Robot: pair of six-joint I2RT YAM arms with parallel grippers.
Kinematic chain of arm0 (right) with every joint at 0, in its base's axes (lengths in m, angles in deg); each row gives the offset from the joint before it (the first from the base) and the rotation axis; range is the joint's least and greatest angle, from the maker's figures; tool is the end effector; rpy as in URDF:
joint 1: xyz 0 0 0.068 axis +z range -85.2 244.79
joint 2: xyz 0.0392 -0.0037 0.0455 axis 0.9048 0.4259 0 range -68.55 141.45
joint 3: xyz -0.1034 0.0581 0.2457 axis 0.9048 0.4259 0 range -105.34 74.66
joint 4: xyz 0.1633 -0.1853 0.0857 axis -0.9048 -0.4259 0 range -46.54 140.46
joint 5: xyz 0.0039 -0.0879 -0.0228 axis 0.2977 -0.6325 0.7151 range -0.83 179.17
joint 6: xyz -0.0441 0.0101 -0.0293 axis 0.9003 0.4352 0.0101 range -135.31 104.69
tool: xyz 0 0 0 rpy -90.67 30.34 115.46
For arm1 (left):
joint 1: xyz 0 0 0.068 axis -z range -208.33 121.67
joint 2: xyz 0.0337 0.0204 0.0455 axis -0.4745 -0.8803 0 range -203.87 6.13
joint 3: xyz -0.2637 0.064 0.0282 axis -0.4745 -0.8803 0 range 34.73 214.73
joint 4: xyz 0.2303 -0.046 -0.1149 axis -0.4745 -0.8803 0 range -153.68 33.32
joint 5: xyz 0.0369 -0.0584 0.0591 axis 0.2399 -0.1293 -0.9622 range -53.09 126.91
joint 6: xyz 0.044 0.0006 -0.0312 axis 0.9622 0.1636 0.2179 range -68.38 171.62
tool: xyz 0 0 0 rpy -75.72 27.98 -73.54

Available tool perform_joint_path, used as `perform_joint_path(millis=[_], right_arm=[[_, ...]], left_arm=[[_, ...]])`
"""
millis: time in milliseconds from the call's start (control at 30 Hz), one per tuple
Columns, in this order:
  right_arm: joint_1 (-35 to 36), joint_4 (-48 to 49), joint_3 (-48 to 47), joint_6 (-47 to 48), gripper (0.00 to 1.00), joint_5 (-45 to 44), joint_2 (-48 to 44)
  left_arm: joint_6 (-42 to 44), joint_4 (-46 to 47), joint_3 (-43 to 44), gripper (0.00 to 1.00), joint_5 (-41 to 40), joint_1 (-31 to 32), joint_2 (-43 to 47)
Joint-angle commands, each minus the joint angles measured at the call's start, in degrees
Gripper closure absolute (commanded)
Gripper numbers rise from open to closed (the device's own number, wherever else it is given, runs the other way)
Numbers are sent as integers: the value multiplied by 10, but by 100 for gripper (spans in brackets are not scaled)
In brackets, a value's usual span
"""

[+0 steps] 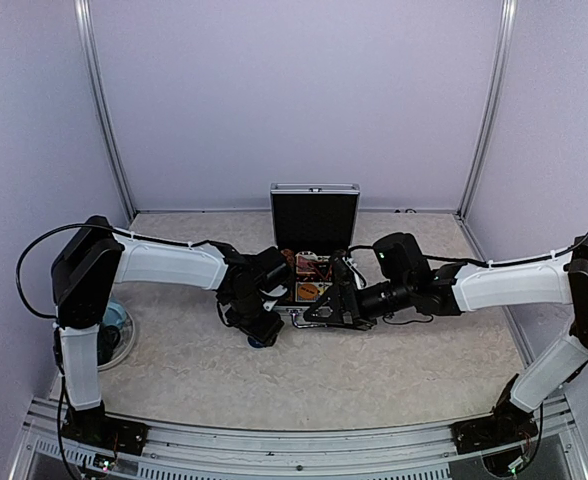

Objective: Pack up texas hold em set
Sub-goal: Pick up the small blind button from the center of the board.

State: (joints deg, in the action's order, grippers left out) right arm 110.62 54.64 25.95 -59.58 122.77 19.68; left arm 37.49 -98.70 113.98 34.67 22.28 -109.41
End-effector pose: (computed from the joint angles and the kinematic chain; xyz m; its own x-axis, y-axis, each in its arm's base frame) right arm 0.2113 0.2458 0.2078 -0.9252 -0.1179 -0.3607 -0.3717 0.4734 0.7986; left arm 0.2480 -0.2997 0.1477 -0.7899 0.5777 -0.2057 0.5923 0.8056 -0.0123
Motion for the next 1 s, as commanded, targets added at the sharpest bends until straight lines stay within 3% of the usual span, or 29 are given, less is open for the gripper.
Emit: perform_joint_path(millis=[0,333,600,967], right_arm=[[-6,-1,6,8,3,-3,-7],[-5,3,12,4,3,-2,-11],[-6,4,17,2,3,-7,-18],[-6,6,15,2,3,-5,-17]], left_arm=[[-3,-27,-5,35,-9,-8,-7],[-6,-18,-32,39,19,-5,-5],[-9,-39,-42,33,16,5,0],[-15,-31,-62,42,8,2,14]])
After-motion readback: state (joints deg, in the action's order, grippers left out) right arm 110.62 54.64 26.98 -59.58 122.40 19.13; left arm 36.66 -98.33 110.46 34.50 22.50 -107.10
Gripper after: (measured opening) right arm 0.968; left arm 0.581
